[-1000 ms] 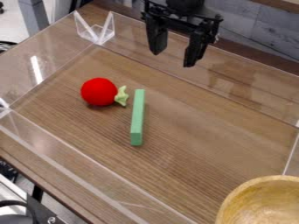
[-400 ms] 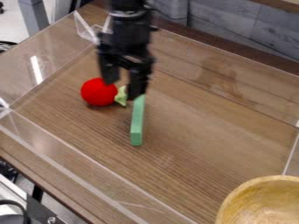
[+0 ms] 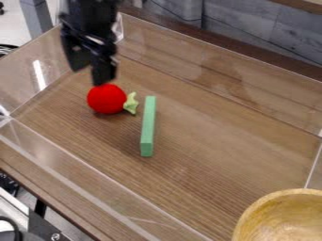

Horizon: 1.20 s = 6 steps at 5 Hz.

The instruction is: Move the red fruit to the right

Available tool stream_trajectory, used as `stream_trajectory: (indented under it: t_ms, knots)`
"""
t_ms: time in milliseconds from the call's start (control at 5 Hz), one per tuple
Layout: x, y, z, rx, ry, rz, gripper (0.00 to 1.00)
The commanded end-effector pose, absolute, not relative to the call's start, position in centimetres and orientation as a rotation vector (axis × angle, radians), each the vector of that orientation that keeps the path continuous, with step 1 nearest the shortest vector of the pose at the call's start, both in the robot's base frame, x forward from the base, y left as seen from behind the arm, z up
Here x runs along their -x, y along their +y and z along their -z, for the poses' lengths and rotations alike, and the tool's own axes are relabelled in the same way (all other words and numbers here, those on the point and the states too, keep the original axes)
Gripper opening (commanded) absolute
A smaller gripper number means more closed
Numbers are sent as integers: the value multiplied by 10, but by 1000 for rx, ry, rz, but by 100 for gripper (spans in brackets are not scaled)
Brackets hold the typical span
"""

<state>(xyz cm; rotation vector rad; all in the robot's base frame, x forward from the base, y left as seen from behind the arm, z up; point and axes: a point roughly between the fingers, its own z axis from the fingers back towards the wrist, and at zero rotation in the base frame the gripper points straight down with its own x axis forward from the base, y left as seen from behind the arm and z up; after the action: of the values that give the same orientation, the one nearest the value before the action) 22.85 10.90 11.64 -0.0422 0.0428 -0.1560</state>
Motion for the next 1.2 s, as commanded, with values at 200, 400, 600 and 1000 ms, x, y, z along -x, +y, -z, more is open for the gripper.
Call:
stream_trajectory:
  t_ms: [200, 400, 600, 1000]
  knots:
    - [-252, 136, -117, 42, -30, 76, 100]
    - [-254, 126, -102, 47, -31, 136, 100]
    - [-257, 116, -86, 49, -30, 197, 100]
    - [-258, 115, -79, 62, -29, 228, 100]
